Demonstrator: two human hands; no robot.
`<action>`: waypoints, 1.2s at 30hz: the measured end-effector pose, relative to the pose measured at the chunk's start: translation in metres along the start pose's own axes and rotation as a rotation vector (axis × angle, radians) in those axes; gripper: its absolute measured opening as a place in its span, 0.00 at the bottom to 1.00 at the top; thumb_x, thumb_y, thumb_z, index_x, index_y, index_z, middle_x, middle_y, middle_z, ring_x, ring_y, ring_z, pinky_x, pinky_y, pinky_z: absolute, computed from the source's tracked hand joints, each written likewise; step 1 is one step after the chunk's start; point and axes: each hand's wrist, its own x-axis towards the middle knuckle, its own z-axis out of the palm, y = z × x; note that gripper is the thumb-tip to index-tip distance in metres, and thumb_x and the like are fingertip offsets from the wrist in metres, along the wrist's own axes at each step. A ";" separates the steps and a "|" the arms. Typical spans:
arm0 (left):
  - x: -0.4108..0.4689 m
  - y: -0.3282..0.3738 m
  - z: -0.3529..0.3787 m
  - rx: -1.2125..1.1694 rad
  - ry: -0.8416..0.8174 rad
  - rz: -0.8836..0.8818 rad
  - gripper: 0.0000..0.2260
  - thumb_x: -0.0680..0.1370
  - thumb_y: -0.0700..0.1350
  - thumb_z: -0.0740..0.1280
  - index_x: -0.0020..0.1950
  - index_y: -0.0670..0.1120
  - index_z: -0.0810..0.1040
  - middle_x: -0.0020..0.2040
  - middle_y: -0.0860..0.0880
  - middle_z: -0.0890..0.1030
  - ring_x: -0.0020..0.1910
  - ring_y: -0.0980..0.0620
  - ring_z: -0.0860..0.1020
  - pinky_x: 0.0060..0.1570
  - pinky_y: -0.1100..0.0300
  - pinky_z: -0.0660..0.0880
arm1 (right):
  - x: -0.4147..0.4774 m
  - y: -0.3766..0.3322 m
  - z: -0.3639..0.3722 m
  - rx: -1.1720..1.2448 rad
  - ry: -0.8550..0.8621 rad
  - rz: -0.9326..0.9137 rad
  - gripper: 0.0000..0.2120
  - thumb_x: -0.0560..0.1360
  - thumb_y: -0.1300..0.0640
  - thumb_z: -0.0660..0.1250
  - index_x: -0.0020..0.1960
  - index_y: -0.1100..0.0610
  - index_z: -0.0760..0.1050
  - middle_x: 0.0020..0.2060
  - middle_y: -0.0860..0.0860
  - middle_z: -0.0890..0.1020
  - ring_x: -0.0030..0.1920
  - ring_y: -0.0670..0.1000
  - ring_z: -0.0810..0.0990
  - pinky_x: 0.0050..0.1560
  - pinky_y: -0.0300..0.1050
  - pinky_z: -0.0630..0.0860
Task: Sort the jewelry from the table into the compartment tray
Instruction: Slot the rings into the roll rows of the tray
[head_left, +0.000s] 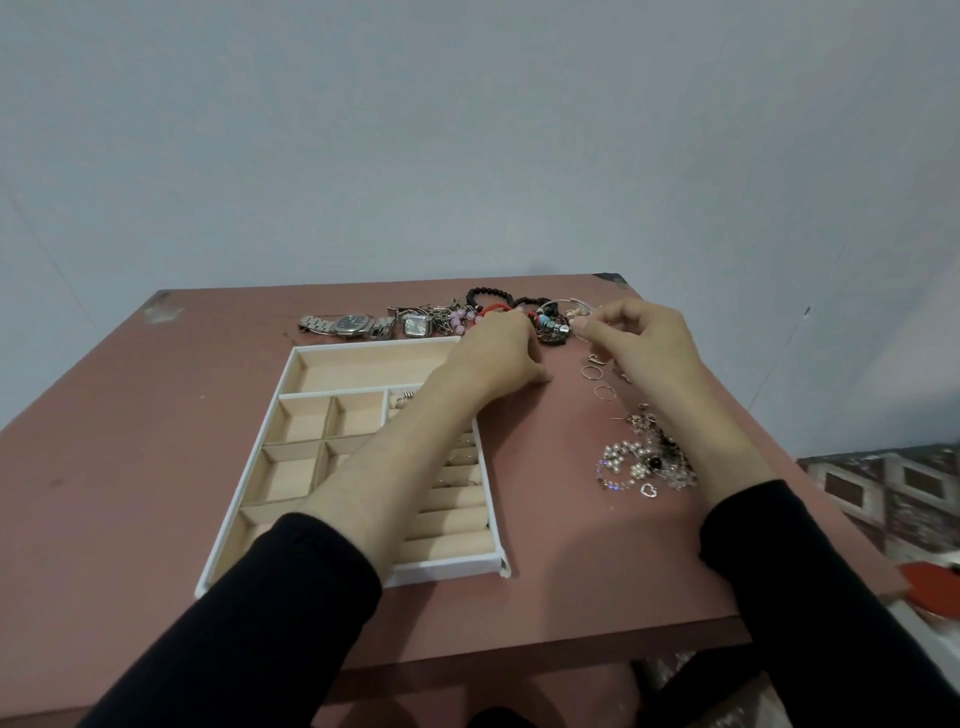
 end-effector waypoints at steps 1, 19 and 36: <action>0.000 0.001 -0.001 -0.011 -0.005 -0.004 0.11 0.71 0.47 0.73 0.50 0.43 0.83 0.51 0.43 0.82 0.51 0.47 0.78 0.49 0.57 0.74 | 0.000 0.000 0.000 0.003 -0.001 0.001 0.06 0.71 0.55 0.72 0.37 0.52 0.77 0.28 0.48 0.77 0.24 0.38 0.72 0.26 0.29 0.65; -0.056 -0.013 -0.045 -0.176 0.186 0.028 0.05 0.69 0.44 0.74 0.43 0.44 0.84 0.34 0.50 0.81 0.27 0.63 0.72 0.35 0.68 0.71 | -0.012 -0.004 0.004 0.023 -0.049 0.005 0.06 0.70 0.58 0.72 0.36 0.58 0.79 0.29 0.51 0.78 0.29 0.48 0.75 0.29 0.42 0.70; -0.178 -0.048 -0.052 -0.105 0.304 0.139 0.04 0.67 0.44 0.73 0.34 0.44 0.82 0.28 0.57 0.78 0.27 0.62 0.69 0.34 0.73 0.67 | -0.096 -0.033 0.051 0.081 -0.343 -0.144 0.04 0.71 0.60 0.71 0.37 0.56 0.81 0.26 0.47 0.76 0.31 0.45 0.71 0.36 0.41 0.69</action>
